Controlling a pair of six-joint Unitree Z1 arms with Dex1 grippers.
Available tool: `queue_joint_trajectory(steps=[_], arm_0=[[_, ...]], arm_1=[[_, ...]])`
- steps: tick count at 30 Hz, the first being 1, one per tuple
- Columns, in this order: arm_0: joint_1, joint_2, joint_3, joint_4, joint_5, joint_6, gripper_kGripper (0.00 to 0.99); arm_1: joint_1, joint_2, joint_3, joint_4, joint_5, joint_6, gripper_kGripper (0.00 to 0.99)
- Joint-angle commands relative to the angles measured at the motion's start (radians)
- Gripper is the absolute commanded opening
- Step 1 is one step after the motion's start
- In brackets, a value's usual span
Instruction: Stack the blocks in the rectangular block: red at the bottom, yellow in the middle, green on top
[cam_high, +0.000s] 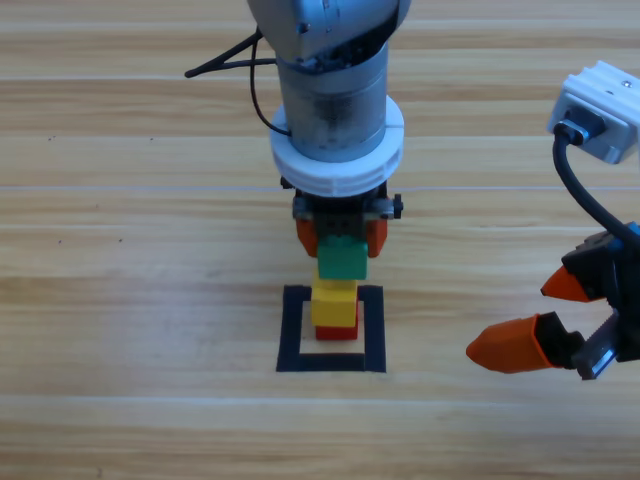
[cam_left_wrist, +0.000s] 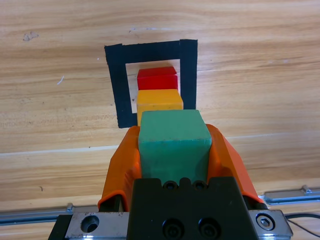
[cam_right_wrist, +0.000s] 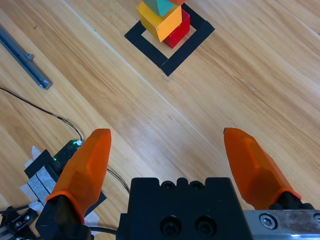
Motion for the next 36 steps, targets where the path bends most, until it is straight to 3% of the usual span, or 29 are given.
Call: queue_joint_trajectory(steps=[1, 36], arm_0=[[0.004, 0.011, 0.03, 0.009, 0.013, -0.003, 0.0], [0.01, 0.079, 0.001, 0.001, 0.016, 0.008, 0.0]], arm_1=[[0.0, 0.008, 0.025, -0.015, 0.008, 0.003, 0.99], [0.0, 0.01, 0.025, -0.016, 0.021, 0.003, 0.99]])
